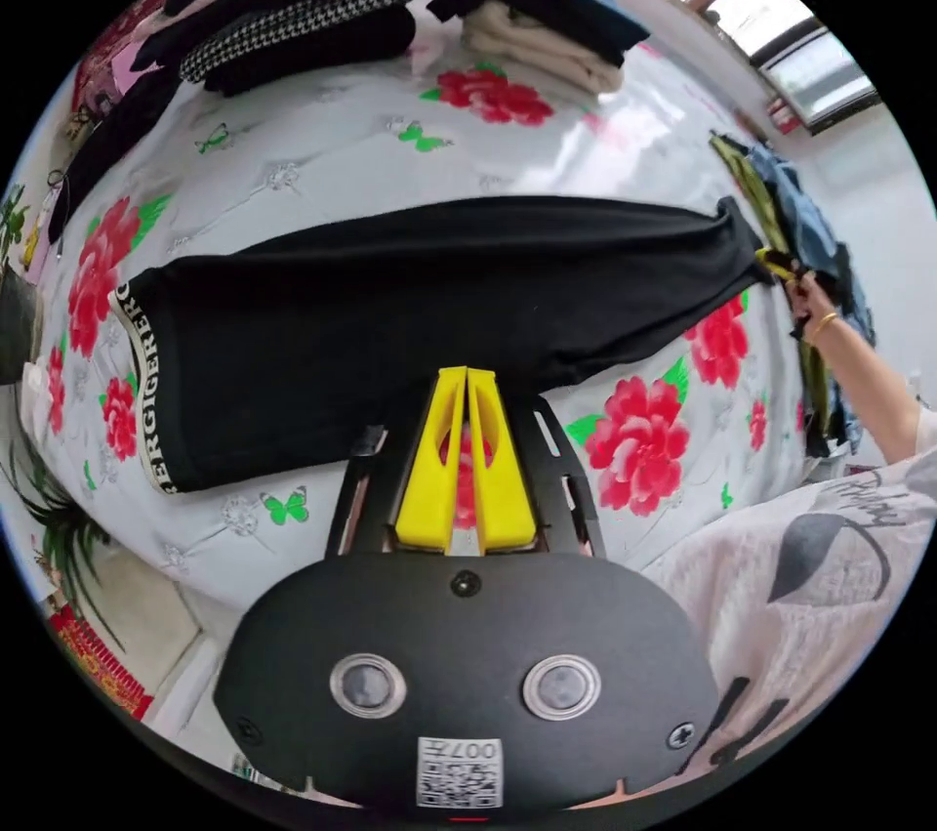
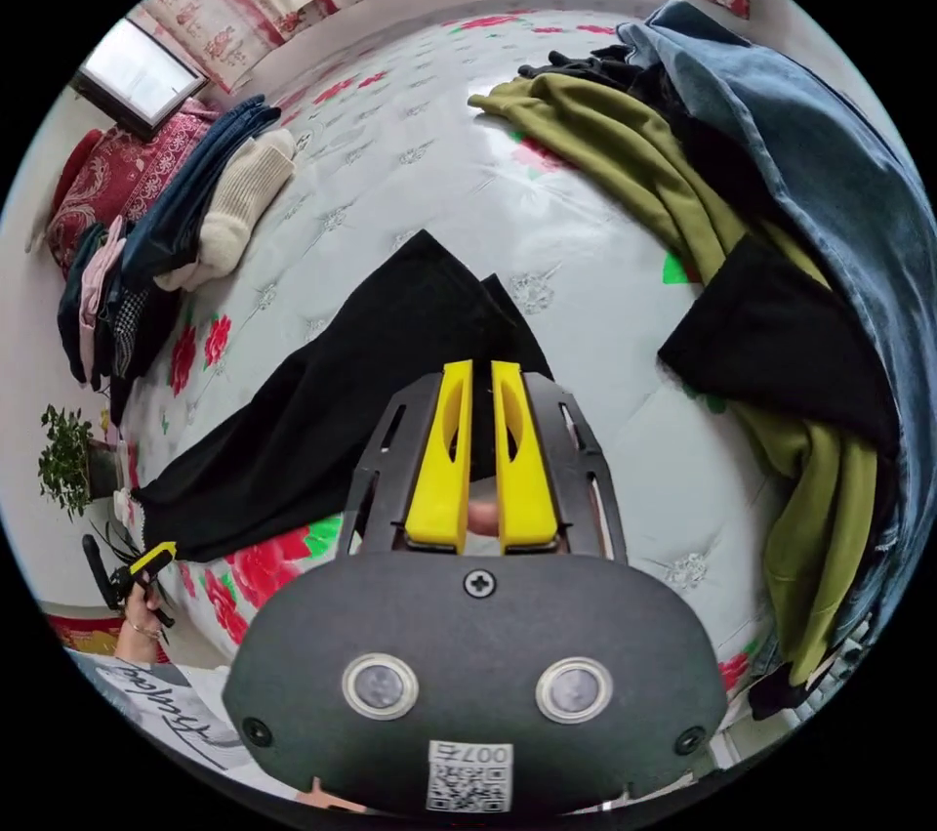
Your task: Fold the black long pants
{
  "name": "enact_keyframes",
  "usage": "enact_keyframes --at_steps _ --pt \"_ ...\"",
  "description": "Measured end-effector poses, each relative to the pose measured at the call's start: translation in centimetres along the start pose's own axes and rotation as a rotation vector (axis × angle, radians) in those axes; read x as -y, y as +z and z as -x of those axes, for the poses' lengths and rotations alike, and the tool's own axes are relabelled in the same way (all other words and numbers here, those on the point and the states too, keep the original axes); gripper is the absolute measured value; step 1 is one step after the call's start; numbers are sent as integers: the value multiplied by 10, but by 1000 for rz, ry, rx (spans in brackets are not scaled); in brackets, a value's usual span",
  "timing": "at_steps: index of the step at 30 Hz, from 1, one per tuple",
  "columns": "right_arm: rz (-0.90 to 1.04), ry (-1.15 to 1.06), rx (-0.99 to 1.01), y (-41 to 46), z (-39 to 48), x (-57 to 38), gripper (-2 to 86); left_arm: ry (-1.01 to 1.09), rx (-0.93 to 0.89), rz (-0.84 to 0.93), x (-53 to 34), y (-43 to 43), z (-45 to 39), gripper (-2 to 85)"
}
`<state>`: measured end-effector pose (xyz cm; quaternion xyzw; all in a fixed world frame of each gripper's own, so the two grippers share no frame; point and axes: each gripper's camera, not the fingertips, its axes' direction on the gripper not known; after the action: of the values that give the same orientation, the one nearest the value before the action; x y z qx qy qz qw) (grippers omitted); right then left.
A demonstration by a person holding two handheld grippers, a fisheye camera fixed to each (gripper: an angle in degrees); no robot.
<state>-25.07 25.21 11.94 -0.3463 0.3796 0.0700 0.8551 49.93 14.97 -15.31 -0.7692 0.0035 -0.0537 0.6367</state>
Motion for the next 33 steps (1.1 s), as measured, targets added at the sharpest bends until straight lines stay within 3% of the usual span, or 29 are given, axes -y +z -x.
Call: enact_keyframes --at_steps 1,6,10,20,26,28,32,33 --pt "3 -10 -21 0 -2 2 9 41 15 -61 -4 -1 -4 -5" --pt "-33 93 -47 -14 -31 12 26 8 -21 -25 2 18 4 -9" --pt "-75 70 118 -21 -29 3 31 -12 -30 -34 1 29 7 -9" --pt "-113 -107 -125 -11 6 14 1 -5 -42 -18 11 46 23 -9" --pt "-351 -49 14 -101 -31 -13 1 -8 -54 -14 18 48 38 -10" --pt "-324 -5 64 -103 -53 -20 3 5 -59 -14 22 47 45 -10" --pt "-28 128 69 -38 -112 -29 23 10 -94 -11 28 44 65 -10" --pt "-145 164 132 -49 -125 -36 29 6 -97 -8 29 43 68 -10"
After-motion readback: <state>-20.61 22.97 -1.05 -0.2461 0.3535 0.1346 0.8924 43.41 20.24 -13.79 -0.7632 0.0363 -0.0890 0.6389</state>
